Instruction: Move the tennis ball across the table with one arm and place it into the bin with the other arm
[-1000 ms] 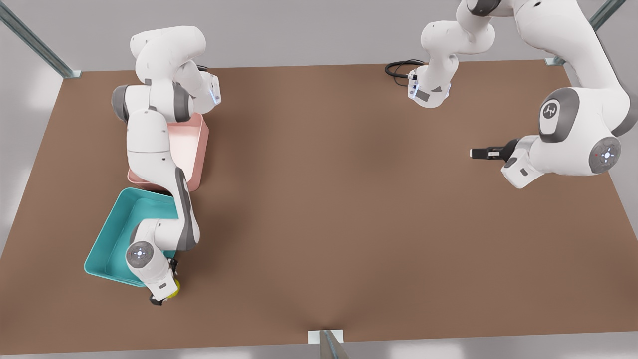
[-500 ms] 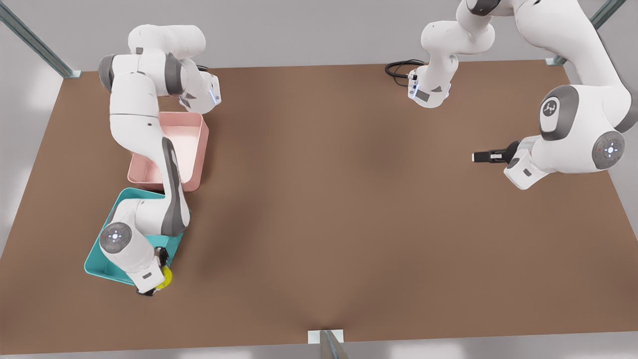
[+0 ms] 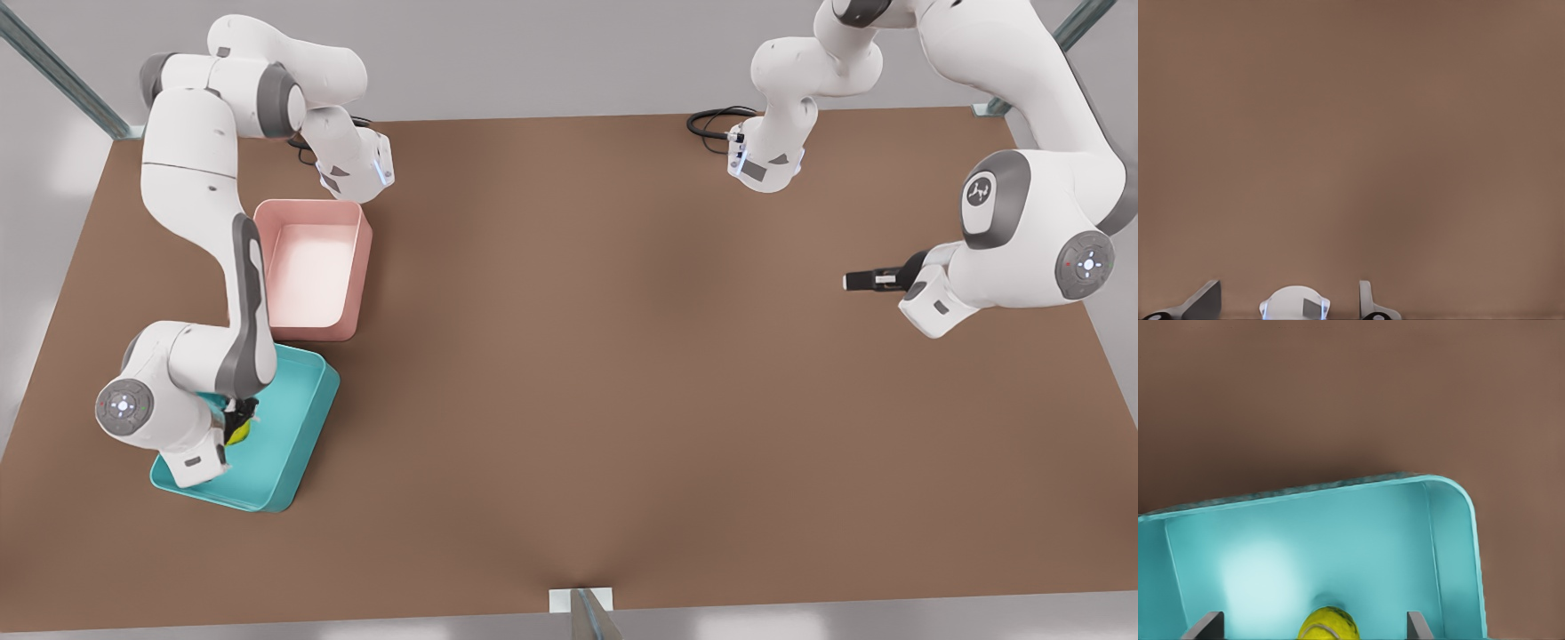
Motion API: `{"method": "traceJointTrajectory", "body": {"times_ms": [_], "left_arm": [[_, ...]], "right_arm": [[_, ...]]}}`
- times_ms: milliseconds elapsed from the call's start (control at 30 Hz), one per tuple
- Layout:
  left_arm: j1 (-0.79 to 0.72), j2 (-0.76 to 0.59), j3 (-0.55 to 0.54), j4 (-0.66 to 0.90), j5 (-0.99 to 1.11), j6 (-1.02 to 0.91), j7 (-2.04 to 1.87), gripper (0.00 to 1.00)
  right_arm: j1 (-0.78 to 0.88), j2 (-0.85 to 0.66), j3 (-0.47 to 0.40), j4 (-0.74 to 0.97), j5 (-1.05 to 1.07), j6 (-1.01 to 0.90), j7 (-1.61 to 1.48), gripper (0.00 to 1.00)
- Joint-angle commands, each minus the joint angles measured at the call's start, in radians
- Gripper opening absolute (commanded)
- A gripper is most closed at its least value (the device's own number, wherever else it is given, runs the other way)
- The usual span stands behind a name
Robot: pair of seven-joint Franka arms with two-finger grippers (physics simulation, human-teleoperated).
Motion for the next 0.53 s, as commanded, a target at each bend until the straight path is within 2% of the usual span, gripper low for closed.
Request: {"method": "traceJointTrajectory", "body": {"times_ms": [0,33,100,167,300,333,500], "left_arm": [[-0.001,-0.003,-0.001,0.001,0.001,-0.024,-0.003,1.0],[0.001,-0.003,-0.001,0.012,0.002,-0.029,-0.003,1.0],[0.001,-0.003,0.0,0.027,0.004,-0.039,-0.006,1.0],[0.001,-0.003,0.0,0.027,0.002,-0.038,-0.006,1.0],[-0.002,-0.001,0.0,0.025,0.014,-0.041,-0.006,1.0],[0.002,-0.001,0.002,0.025,0.014,-0.038,-0.003,1.0],[0.002,0.0,0.002,0.025,0.016,-0.035,-0.003,1.0]], "right_arm": [[0.003,-0.007,0.013,0.087,-0.005,-0.344,0.956,1.0],[0.012,-0.044,0.014,0.14,-0.022,-0.451,1.181,1.0],[-0.022,-0.19,0.055,0.146,-0.1,-0.488,1.24,1.0],[-0.019,-0.342,0.059,0.051,-0.102,-0.493,1.244,1.0],[-0.025,-0.376,0.069,0.048,-0.1,-0.547,1.333,1.0],[-0.081,-0.38,0.132,0.046,-0.102,-0.55,1.335,1.0],[-0.094,-0.412,0.144,0.006,-0.1,-0.548,1.321,1.0]]}}
